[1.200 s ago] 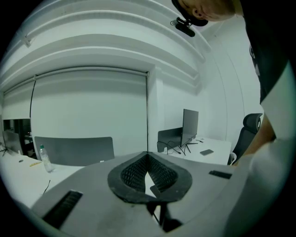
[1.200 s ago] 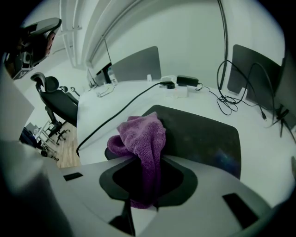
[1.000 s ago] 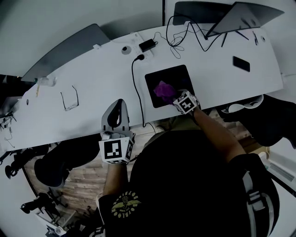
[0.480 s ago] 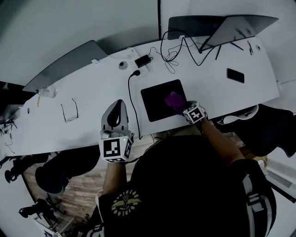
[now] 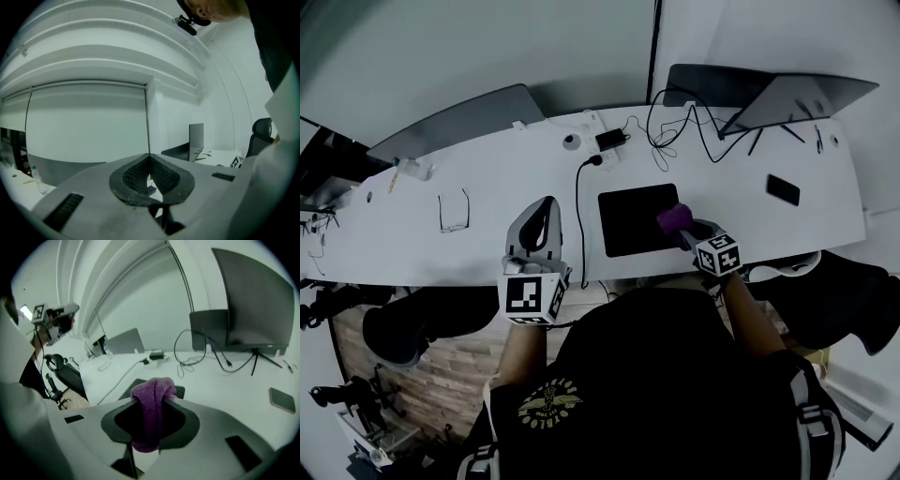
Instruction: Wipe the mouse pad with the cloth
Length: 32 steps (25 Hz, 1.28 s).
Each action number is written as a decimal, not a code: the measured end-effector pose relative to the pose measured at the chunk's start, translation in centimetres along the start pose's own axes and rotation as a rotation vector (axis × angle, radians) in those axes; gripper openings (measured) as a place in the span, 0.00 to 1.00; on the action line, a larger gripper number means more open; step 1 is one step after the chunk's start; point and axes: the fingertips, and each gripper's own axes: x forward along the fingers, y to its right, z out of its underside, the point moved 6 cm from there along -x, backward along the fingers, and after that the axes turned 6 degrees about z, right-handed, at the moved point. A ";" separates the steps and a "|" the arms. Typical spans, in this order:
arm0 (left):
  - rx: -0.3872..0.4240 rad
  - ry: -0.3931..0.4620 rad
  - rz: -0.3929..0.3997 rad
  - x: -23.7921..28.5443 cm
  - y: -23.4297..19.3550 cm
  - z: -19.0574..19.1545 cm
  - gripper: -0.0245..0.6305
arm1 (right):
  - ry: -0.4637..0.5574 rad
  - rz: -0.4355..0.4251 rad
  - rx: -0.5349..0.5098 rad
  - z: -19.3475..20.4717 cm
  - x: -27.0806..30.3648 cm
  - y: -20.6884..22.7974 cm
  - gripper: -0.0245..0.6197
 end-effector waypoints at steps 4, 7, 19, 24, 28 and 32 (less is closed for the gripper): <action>0.025 0.044 -0.010 -1.7 -0.5 -2.7 0.04 | 0.227 -0.006 0.004 -6.5 -5.1 -1.4 0.18; 0.043 0.076 -0.013 -3.2 -0.7 -4.2 0.04 | 0.401 -0.001 -0.019 -11.2 -9.1 -2.8 0.18; 0.067 0.120 0.002 -8.7 -1.4 -5.9 0.04 | 0.736 0.075 -0.161 -19.3 -21.7 -10.7 0.18; 0.071 0.123 0.012 -10.3 -2.2 -5.7 0.04 | 0.758 0.091 -0.151 -18.7 -22.8 -12.9 0.18; 0.060 0.121 0.022 -11.4 -2.5 -5.1 0.04 | 0.745 0.115 -0.151 -17.7 -23.0 -14.0 0.18; 0.045 0.117 0.027 -11.9 -2.5 -4.4 0.04 | 0.727 0.131 -0.150 -16.9 -23.1 -14.5 0.18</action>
